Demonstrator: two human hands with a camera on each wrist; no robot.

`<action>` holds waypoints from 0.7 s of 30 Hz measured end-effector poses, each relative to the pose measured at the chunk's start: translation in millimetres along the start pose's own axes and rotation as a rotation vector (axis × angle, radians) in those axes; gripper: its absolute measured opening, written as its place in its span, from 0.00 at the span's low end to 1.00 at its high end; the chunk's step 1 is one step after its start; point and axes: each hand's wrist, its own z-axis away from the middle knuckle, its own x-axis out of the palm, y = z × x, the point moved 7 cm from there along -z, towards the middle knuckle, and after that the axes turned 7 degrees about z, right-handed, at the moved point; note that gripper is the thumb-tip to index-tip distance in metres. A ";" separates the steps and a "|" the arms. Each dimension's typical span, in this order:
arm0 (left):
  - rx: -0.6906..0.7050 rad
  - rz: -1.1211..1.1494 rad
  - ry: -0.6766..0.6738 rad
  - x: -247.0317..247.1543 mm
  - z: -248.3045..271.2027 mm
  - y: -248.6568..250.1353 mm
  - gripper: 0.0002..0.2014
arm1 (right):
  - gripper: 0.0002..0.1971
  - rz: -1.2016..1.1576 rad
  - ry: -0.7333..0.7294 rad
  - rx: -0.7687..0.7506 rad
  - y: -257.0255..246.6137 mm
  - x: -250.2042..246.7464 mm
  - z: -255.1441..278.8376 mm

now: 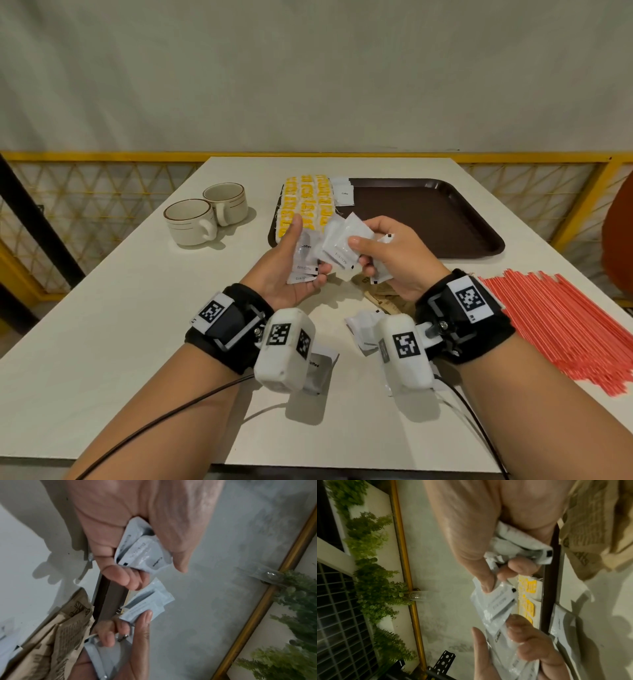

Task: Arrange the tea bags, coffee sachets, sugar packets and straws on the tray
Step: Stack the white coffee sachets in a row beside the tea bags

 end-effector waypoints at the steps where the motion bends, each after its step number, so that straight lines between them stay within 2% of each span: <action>1: -0.007 -0.028 -0.027 2.0 0.0 -1.1 0.42 | 0.04 0.039 -0.038 -0.008 -0.2 4.8 1.5; 3: -0.023 -0.072 -0.067 7.9 1.9 -5.4 0.44 | 0.03 0.135 -0.085 -0.061 -1.1 13.7 3.9; 5: -0.027 -0.089 -0.075 11.4 3.1 -9.0 0.42 | 0.03 0.249 -0.066 -0.126 -2.3 17.0 3.9; 8: -0.006 -0.121 -0.082 12.9 2.4 -10.2 0.35 | 0.11 0.342 0.010 -0.179 -2.7 14.8 1.9; 9: -0.012 -0.114 -0.099 14.1 2.5 -10.7 0.34 | 0.12 0.312 0.036 -0.181 -3.0 13.0 1.3; 12: -0.047 -0.041 -0.097 15.4 2.1 -10.5 0.35 | 0.07 0.091 0.115 -0.154 -7.3 2.5 1.5; 15: -0.053 0.007 -0.092 15.9 3.3 -7.8 0.38 | 0.06 -0.040 0.211 -0.146 -14.1 -17.5 0.4; 18: -0.058 0.005 -0.080 13.5 3.4 -7.6 0.39 | 0.05 -0.015 0.091 -0.152 -18.1 -14.4 1.2; 21: -0.081 -0.035 -0.116 15.4 5.7 -11.3 0.41 | 0.04 0.149 -0.071 -0.165 -16.3 6.7 6.2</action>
